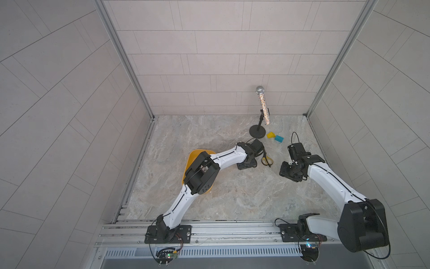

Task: Take the scissors out of the storage box
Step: Place the scissors at the center of the board, then pick up the scissors from the storage box.

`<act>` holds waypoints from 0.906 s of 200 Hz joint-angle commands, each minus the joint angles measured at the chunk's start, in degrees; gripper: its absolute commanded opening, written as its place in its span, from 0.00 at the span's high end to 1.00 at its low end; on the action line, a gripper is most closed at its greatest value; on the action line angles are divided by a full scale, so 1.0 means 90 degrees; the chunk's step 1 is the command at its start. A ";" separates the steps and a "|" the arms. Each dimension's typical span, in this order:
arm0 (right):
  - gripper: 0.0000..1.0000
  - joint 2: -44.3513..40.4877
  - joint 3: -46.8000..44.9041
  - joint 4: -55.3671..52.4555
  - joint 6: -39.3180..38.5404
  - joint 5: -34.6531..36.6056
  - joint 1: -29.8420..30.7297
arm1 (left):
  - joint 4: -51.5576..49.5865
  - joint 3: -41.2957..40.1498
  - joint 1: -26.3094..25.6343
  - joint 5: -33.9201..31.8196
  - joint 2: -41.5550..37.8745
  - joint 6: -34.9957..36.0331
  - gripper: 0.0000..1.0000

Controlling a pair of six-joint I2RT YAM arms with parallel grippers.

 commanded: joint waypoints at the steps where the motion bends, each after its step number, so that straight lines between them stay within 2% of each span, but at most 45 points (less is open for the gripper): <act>1: 0.51 -0.0118 -0.0091 -0.0085 -0.0083 -0.0038 -0.0035 | -0.0333 0.0329 0.0013 -0.0108 0.0317 0.0081 0.99; 11: 0.51 -0.0118 -0.0099 -0.0085 -0.0098 -0.0070 -0.0035 | -0.0430 0.0475 0.0012 -0.0102 0.0397 0.0140 0.94; 33: 0.51 -0.0124 -0.0091 -0.0086 -0.0135 -0.0128 -0.0035 | -0.0554 0.0573 0.0031 -0.0106 0.0406 0.0189 0.75; 61: 0.52 -0.0183 -0.0030 -0.0132 -0.0223 -0.0115 -0.0035 | -0.0601 0.0557 0.0032 -0.0254 0.0246 0.0264 0.63; 98: 0.52 -0.0367 0.0227 -0.0347 -0.0240 -0.0015 0.0141 | -0.0606 0.0479 0.0115 -0.0395 -0.0250 0.0583 0.60; 133: 0.52 -0.0346 0.0395 -0.0336 -0.0004 -0.0052 0.0688 | -0.0362 -0.0018 0.0344 -0.0359 -0.1278 0.1353 0.60; 154: 0.52 -0.0292 0.0436 -0.0106 0.0243 -0.0029 0.1162 | -0.0118 -0.0729 0.0592 -0.0208 -0.2095 0.1841 0.61; 181: 0.52 -0.0119 0.0551 0.0060 0.0466 0.0120 0.1672 | 0.0405 -0.2196 0.1096 0.0080 -0.3361 0.2362 0.63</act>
